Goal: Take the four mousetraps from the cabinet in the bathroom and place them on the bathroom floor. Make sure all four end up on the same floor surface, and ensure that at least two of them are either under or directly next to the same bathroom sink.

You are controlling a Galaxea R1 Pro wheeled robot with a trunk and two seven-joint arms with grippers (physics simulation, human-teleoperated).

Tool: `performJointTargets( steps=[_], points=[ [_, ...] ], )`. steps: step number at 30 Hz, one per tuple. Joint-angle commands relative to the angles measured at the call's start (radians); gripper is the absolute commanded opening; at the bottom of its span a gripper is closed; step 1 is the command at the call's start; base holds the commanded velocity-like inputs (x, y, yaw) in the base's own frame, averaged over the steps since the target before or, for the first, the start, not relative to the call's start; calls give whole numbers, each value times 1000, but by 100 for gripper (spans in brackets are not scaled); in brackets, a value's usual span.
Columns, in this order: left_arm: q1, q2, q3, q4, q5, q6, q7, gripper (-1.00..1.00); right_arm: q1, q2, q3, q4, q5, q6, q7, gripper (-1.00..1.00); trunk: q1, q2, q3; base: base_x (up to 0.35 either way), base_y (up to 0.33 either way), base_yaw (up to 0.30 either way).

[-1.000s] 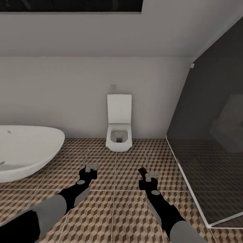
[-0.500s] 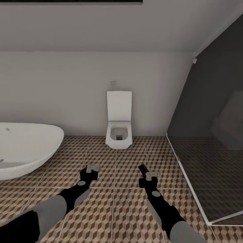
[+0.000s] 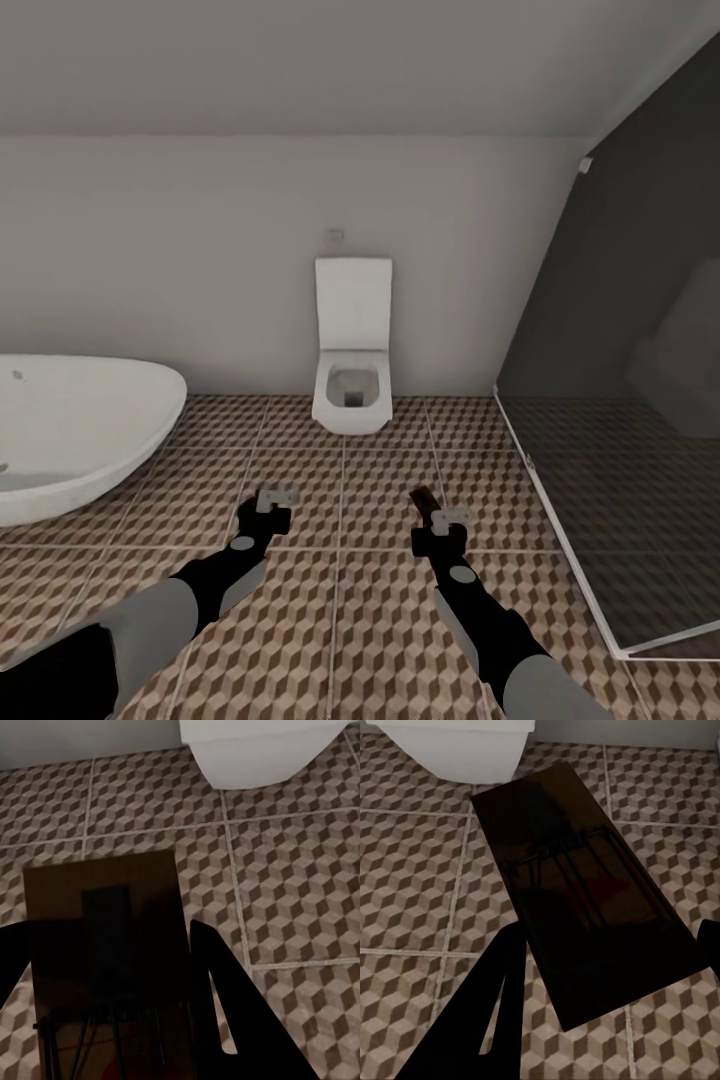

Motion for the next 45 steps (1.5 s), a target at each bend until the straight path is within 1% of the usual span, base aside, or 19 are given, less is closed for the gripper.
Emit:
performJointTargets(
  steps=[1, 45],
  points=[
    [-1, 1, -9, -3, 4, -2, 9, -100, -1, -1, 6, 0, -12, -3, -3, -100, 4, -8, -6, 0, 0, 0],
    [-1, 1, -9, -3, 4, -2, 9, -100, -1, 0, 6, 0, -12, -3, -3, -100, 173, -316, -214, 0, 0, 0]
  ],
)
